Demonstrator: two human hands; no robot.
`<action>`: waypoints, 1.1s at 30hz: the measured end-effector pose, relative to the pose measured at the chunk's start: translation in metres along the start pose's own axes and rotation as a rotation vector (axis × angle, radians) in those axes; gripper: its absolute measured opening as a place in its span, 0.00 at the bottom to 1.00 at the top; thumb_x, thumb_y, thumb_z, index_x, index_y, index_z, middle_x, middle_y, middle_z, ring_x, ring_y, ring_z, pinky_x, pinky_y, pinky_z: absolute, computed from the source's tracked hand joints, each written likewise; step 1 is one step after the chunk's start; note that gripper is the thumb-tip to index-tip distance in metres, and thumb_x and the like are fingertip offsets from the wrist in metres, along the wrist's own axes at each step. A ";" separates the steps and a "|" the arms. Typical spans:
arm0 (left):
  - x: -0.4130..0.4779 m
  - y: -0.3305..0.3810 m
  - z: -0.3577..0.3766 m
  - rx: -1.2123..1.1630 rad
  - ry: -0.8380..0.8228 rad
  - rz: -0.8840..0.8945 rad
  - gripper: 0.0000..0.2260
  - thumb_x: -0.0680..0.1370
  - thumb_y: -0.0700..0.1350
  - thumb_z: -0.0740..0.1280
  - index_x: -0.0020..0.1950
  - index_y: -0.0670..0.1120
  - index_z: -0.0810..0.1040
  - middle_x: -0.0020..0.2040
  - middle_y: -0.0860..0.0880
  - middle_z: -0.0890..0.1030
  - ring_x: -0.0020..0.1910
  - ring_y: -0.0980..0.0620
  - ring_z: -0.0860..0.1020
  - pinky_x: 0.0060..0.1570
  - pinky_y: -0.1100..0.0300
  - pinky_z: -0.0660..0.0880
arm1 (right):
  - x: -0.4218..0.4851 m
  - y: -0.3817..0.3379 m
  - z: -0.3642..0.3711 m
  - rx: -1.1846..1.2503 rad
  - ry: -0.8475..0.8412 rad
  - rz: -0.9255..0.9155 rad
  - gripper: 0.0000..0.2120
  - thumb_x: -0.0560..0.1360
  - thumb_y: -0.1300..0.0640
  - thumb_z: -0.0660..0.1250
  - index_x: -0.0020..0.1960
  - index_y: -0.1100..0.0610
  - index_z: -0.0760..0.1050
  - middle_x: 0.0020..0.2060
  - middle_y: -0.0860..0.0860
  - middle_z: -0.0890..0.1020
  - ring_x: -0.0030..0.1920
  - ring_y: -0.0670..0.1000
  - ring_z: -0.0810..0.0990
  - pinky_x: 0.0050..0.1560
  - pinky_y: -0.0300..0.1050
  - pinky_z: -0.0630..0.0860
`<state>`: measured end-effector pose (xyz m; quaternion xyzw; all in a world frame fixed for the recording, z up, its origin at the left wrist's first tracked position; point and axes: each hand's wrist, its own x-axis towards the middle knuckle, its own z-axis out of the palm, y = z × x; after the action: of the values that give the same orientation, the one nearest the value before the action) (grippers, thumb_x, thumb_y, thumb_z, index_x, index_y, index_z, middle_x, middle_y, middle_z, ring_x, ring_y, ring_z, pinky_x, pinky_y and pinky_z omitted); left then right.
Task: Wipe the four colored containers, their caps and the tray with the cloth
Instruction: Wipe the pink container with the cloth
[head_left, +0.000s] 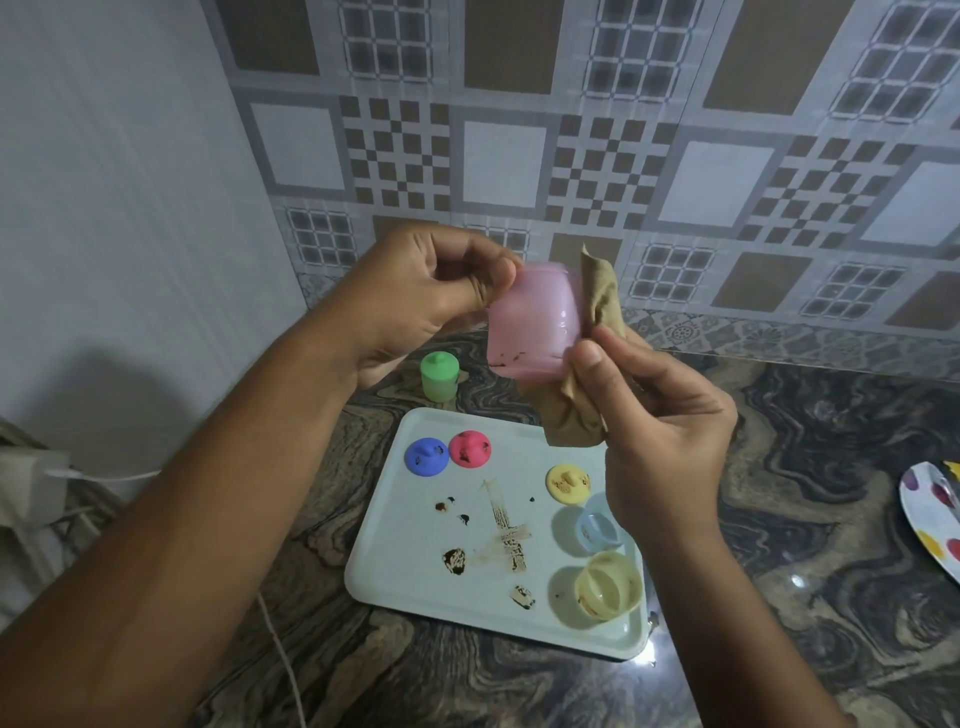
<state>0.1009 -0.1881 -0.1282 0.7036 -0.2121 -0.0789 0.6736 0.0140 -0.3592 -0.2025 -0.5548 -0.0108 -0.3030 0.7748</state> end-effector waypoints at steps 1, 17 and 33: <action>0.000 0.000 -0.001 -0.022 0.001 -0.009 0.08 0.69 0.45 0.70 0.47 0.47 0.83 0.43 0.54 0.86 0.48 0.57 0.83 0.46 0.61 0.80 | 0.000 0.000 0.000 0.031 -0.006 0.035 0.11 0.68 0.58 0.78 0.50 0.57 0.87 0.50 0.53 0.88 0.60 0.58 0.84 0.61 0.48 0.82; -0.001 -0.001 0.015 0.029 0.142 0.128 0.07 0.68 0.49 0.71 0.45 0.50 0.83 0.41 0.57 0.85 0.46 0.60 0.82 0.51 0.58 0.79 | -0.005 -0.005 0.015 0.126 0.067 0.021 0.11 0.68 0.60 0.77 0.51 0.57 0.87 0.58 0.58 0.86 0.62 0.57 0.84 0.59 0.47 0.83; -0.003 0.004 0.015 0.067 0.153 0.143 0.07 0.69 0.51 0.71 0.45 0.52 0.83 0.40 0.57 0.85 0.46 0.59 0.82 0.53 0.53 0.79 | -0.009 -0.002 0.024 0.112 0.231 -0.007 0.11 0.69 0.57 0.77 0.50 0.59 0.86 0.52 0.57 0.88 0.58 0.55 0.86 0.59 0.51 0.83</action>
<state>0.0917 -0.2012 -0.1264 0.7128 -0.2121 0.0302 0.6679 0.0132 -0.3345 -0.1951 -0.4721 0.0598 -0.3664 0.7996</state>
